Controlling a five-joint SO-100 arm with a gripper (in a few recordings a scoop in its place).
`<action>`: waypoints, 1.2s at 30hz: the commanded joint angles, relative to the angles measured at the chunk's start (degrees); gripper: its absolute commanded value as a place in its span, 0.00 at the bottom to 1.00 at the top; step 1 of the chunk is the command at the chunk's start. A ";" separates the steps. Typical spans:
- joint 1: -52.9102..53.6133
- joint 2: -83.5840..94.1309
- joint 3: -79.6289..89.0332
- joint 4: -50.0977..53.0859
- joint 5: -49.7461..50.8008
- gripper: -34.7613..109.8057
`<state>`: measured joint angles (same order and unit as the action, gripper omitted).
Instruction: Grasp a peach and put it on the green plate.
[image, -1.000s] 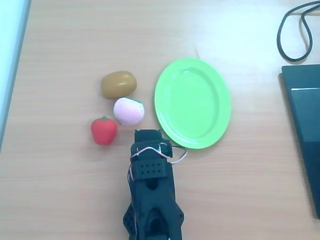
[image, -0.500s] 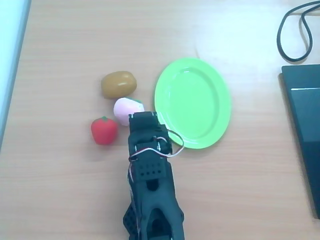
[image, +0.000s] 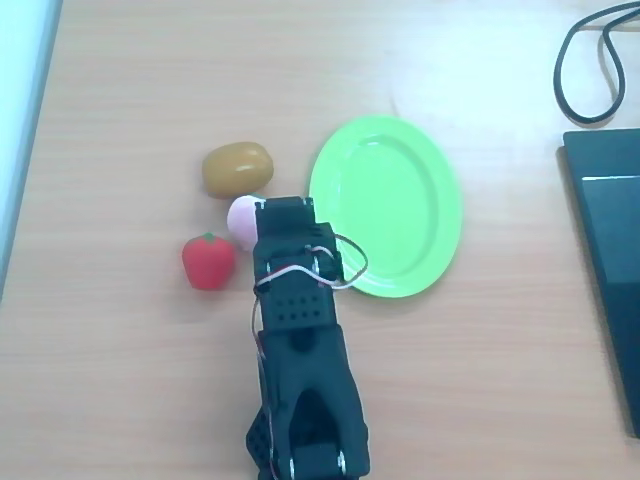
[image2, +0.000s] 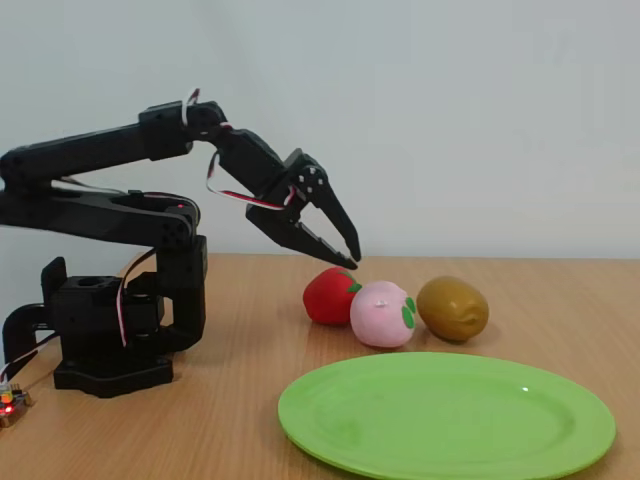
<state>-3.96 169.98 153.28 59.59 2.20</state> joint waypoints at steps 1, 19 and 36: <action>-1.05 -3.96 -2.55 -1.32 1.58 0.32; -2.64 -16.26 -2.72 -2.37 0.97 0.54; -5.27 -27.69 -2.81 -9.05 2.46 0.52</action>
<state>-8.88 142.73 151.17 51.06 3.43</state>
